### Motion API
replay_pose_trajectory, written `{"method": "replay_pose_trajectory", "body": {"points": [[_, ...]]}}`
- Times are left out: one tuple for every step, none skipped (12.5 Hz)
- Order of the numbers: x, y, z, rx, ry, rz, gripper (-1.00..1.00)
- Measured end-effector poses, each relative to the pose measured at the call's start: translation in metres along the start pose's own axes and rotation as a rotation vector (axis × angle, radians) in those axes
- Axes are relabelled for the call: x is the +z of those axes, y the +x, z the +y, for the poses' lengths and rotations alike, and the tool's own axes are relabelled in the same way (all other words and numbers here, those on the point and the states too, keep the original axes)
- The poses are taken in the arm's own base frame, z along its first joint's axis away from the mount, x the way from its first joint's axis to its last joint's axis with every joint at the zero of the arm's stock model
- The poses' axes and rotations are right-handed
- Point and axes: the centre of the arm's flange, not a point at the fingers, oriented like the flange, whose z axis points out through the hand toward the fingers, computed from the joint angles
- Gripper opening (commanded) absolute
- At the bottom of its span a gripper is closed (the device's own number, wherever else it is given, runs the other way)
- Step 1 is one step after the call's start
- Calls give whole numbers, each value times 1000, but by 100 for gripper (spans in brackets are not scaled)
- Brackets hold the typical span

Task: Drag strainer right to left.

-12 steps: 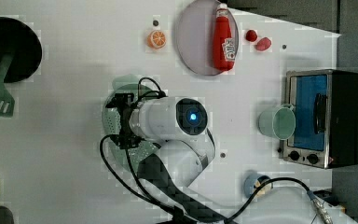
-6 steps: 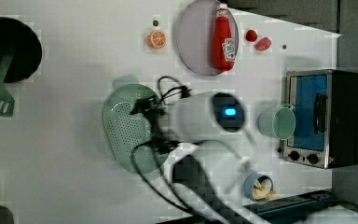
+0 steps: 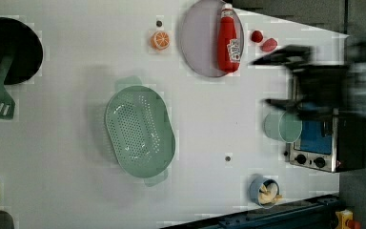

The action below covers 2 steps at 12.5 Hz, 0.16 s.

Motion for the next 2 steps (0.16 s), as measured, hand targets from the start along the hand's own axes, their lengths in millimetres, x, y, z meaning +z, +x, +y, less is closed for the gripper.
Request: {"method": "replay_pose_trajectory", "body": {"points": [[-42,49,16,-20,7,50,100],[-75,98,42,-20,-4,99,100]]}}
